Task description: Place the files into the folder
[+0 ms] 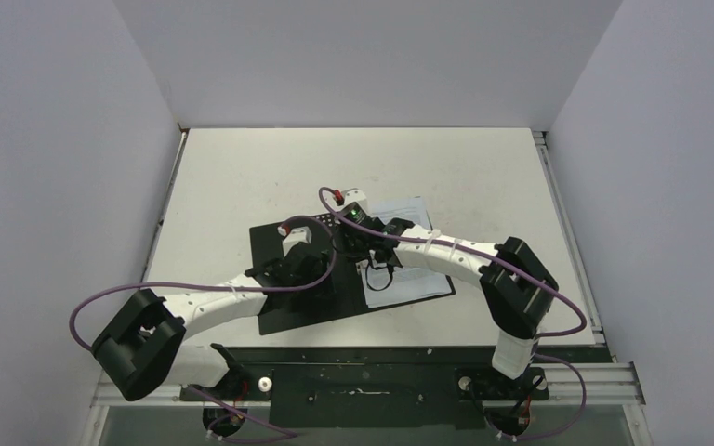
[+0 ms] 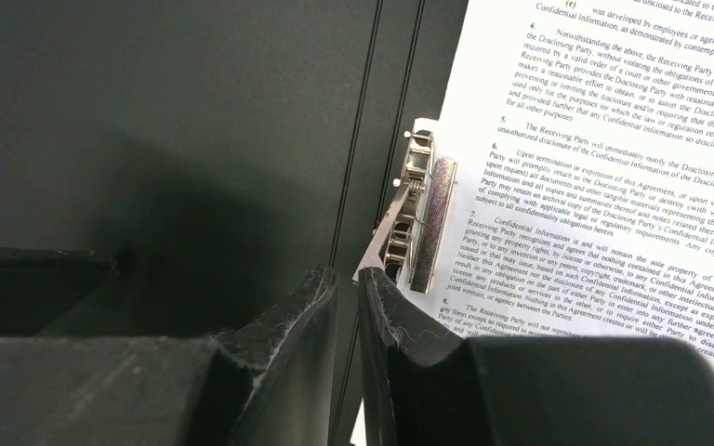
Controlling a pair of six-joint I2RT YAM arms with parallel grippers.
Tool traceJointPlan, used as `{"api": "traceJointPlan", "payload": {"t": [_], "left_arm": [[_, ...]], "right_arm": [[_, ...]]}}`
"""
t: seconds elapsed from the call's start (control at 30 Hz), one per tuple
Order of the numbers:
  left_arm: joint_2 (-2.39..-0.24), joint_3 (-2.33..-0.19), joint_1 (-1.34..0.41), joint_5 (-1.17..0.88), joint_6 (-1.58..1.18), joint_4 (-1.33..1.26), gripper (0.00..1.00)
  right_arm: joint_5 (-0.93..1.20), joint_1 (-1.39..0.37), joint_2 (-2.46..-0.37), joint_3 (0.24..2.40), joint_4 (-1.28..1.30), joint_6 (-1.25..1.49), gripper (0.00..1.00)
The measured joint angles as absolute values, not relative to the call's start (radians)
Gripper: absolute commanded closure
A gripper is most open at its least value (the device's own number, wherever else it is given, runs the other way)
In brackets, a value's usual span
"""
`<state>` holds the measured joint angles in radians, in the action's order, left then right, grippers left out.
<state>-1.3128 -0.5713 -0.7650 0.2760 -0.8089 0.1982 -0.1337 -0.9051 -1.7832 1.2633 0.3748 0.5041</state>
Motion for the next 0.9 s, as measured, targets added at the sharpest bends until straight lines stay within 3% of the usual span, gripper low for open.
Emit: {"api": "traceJointPlan", "payload": {"t": [0.43,0.9], "left_arm": [[-1.333,-0.585,-0.765,0.277,-0.834,0.189,0.15],[-1.333,-0.573,-0.728,0.241,-0.889,0.141,0.15]], "right_arm": [[-0.172,-0.918,-1.799,1.256,0.391,0.477,0.94],[-0.254,-0.963,-1.804,1.185,0.374,0.464,0.95]]}}
